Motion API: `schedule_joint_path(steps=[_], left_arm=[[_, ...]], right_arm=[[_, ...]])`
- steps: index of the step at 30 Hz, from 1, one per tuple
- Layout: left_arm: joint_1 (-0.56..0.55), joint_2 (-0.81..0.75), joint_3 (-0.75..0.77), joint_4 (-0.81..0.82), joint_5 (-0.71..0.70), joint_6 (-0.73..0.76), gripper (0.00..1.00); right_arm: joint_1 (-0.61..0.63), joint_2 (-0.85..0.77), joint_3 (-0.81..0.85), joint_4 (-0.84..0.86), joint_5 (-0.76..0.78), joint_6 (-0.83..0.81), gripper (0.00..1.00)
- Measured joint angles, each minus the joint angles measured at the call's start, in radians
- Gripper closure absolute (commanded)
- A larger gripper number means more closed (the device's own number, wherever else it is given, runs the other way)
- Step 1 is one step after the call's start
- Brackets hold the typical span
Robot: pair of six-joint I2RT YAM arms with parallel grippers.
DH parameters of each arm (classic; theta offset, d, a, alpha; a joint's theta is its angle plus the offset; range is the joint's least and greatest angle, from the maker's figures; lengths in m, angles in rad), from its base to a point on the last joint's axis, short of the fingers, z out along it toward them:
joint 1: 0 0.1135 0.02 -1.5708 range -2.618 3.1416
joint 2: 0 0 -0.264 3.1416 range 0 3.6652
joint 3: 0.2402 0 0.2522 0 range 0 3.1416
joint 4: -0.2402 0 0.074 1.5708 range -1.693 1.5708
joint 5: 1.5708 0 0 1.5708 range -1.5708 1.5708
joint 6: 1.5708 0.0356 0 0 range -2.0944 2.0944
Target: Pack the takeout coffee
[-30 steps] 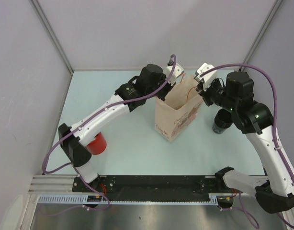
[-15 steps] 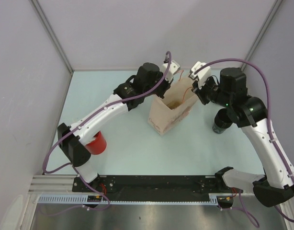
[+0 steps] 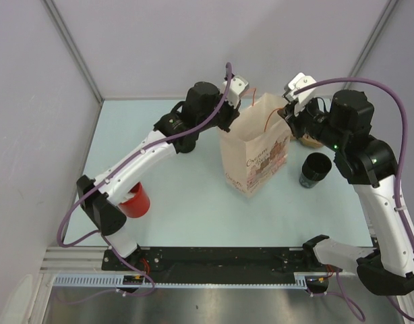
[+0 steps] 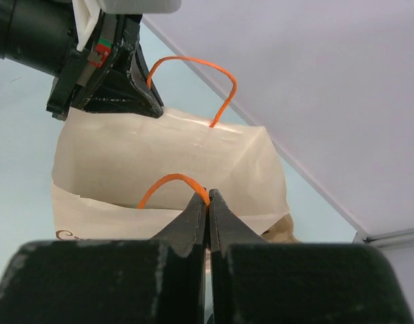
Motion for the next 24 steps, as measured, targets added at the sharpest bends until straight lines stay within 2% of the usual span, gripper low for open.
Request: schedule_joint_path(steps=[11,13,19,24], left_arm=[[0.008,0.0,0.008,0.0,0.01,-0.003,0.95],[0.008,0.0,0.008,-0.001,0.014,-0.008,0.99],[0.018,0.0,0.017,-0.009,0.028,-0.014,1.0],[0.025,-0.002,0.047,-0.037,0.035,-0.015,1.0]], right_arm=[[-0.006,0.037,0.029,-0.013,-0.027,0.021,1.0],[-0.012,0.032,-0.002,0.015,-0.038,0.027,1.0],[-0.019,0.035,-0.05,0.02,-0.022,0.053,1.0],[0.004,0.06,0.002,-0.026,-0.052,0.072,1.0]])
